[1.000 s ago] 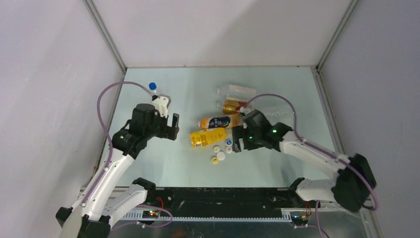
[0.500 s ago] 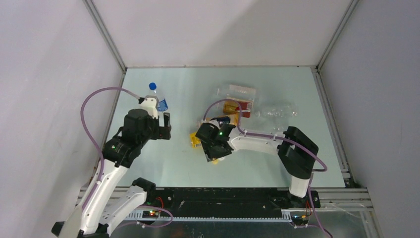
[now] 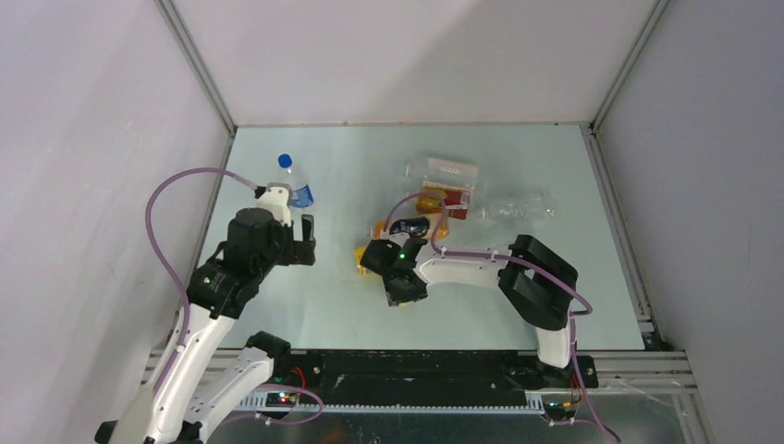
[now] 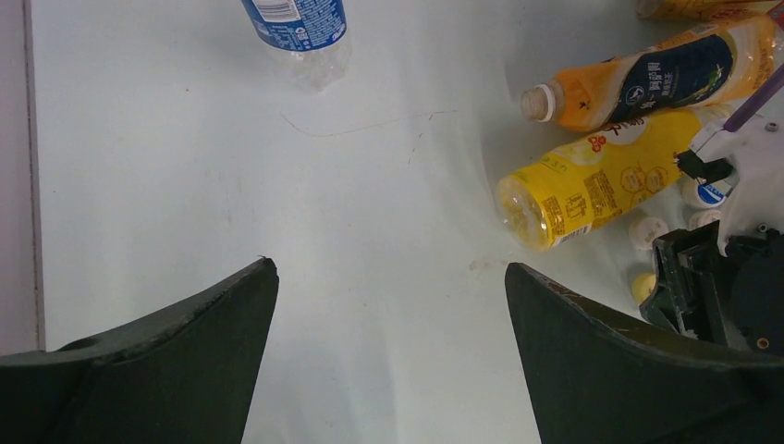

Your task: Screw on the bottle caps

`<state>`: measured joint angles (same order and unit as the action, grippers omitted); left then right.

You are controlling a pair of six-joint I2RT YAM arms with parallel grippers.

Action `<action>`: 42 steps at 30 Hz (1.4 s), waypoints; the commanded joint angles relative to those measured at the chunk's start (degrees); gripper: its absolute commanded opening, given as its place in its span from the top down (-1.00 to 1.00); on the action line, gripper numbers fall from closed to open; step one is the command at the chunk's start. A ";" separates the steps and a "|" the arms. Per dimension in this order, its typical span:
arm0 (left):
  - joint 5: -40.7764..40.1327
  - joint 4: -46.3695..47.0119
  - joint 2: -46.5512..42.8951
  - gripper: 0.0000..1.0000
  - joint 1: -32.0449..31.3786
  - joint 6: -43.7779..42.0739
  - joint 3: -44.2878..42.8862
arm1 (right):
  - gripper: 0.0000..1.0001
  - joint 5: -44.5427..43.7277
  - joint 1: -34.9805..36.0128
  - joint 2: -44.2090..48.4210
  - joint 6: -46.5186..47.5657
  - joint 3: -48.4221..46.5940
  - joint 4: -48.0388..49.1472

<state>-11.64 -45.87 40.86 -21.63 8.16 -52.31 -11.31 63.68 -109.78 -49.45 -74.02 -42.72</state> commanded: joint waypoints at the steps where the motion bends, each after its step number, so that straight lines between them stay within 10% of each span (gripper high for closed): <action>1: 0.82 0.08 -0.15 -0.97 -0.26 1.02 -1.51 | 0.05 -3.49 1.20 -1.25 -2.77 -2.86 1.18; 24: 1.70 -2.38 4.39 -0.97 -0.26 -1.45 -3.10 | 0.13 -4.50 -0.66 -3.68 -1.82 -5.35 1.22; 34: 7.43 -4.24 10.28 -0.97 -1.15 -3.15 -6.85 | 0.82 -5.31 0.25 3.15 2.14 -5.07 -1.01; 42: 7.19 -0.91 18.56 -0.97 -6.55 -4.97 -10.69 | 0.98 -6.61 -3.20 17.99 6.33 1.53 -5.26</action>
<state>-5.54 -49.87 55.83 -25.45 5.80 -59.72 -15.00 62.98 -100.57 -45.65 -75.26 -44.58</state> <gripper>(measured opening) 0.985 0.328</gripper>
